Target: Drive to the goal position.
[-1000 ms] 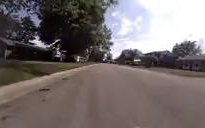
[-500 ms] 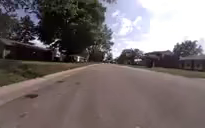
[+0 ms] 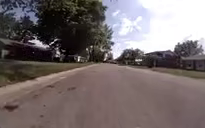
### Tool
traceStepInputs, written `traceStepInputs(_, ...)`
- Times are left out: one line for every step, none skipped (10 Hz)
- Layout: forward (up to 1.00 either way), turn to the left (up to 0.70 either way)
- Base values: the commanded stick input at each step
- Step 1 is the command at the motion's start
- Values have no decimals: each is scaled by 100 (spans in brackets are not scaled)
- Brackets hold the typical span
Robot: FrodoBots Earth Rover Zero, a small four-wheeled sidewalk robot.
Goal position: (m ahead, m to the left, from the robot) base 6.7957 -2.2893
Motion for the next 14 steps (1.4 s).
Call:
traceStepInputs(100, 0)
traceStepInputs(100, 0)
traceStepInputs(100, 0)
traceStepInputs(100, 0)
traceStepInputs(100, 0)
traceStepInputs(100, 0)
traceStepInputs(100, 0)
traceStepInputs(100, 0)
traceStepInputs(100, 0)
traceStepInputs(100, 0)
traceStepInputs(100, 0)
traceStepInputs(100, 0)
traceStepInputs(100, 0)
traceStepInputs(100, 0)
